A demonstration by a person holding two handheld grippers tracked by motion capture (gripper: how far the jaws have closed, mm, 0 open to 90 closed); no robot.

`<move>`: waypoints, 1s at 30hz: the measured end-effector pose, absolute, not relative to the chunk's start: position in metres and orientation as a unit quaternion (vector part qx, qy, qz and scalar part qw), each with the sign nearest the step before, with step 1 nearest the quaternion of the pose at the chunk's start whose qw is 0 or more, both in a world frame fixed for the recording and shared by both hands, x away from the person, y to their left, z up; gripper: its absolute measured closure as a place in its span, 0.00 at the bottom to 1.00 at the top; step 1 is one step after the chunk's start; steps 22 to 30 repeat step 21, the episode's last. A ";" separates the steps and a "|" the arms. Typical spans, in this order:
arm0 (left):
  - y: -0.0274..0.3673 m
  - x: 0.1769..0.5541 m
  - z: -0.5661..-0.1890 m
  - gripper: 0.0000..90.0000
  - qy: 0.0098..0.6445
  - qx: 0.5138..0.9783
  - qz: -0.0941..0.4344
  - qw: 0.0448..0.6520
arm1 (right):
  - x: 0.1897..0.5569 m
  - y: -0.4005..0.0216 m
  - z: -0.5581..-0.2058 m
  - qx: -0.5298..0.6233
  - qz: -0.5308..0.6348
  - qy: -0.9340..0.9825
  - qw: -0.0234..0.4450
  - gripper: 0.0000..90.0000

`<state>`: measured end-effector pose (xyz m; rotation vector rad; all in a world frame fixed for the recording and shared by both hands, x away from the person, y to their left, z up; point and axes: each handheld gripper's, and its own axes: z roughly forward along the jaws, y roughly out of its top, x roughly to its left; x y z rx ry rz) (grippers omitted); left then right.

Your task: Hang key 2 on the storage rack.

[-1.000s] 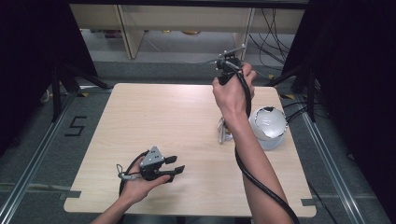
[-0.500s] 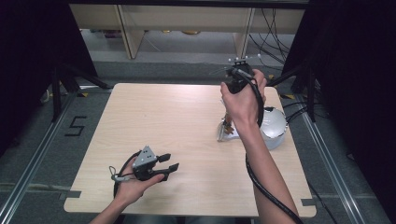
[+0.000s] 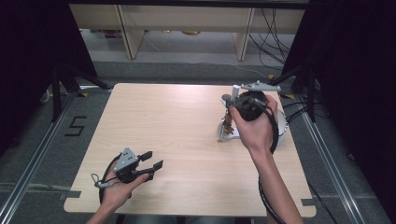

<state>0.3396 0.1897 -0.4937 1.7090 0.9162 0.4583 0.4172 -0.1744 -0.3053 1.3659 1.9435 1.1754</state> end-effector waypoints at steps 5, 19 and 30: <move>0.206 0.336 -0.503 0.41 0.413 0.703 0.206 0.540 | 0.394 -0.191 -0.348 0.495 0.442 0.714 0.223 0.68; 0.210 0.331 -0.516 0.37 0.418 0.681 0.230 0.555 | 0.350 -0.218 -0.467 0.508 0.449 0.710 0.189 0.65; 0.210 0.331 -0.516 0.37 0.414 0.682 0.234 0.556 | 0.350 -0.218 -0.470 0.509 0.442 0.713 0.191 0.64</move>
